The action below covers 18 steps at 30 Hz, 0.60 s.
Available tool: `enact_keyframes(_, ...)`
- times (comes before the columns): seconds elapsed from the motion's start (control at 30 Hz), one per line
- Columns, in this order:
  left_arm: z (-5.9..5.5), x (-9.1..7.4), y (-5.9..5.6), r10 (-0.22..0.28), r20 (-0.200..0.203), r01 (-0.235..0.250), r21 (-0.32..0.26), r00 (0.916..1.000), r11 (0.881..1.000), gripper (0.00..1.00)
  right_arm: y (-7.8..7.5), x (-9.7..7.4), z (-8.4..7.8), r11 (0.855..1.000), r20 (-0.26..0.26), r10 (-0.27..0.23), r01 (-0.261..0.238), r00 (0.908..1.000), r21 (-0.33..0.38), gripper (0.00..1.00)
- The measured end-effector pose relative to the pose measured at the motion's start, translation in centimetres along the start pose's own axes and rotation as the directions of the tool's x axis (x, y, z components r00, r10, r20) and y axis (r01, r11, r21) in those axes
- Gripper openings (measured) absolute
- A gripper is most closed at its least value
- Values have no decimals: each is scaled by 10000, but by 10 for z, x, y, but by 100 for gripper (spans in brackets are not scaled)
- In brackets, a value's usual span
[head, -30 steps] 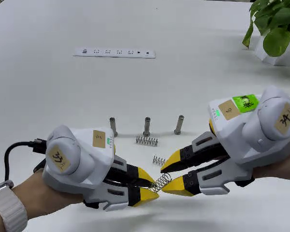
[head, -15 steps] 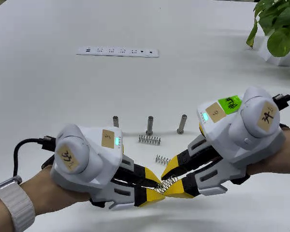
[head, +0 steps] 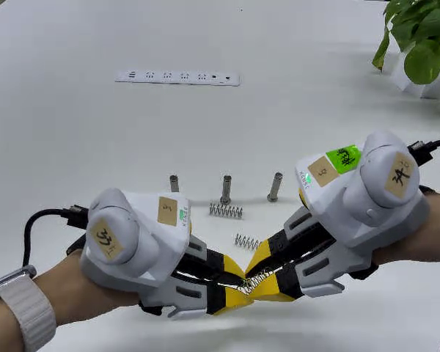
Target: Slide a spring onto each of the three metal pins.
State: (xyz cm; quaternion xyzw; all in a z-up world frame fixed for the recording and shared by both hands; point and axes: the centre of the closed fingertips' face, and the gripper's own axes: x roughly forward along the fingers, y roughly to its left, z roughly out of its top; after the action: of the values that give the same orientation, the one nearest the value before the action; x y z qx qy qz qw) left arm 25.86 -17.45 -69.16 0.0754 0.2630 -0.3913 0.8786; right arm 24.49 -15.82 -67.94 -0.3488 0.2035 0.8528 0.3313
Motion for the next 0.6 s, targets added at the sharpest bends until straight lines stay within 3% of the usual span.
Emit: enact_keyframes(0.6, -1, -5, 1, 220, 18, -220, -111, 9998, 9997, 10, -1, 2, 1, 9993, -424, 149, -164, 9990, -336, 12)
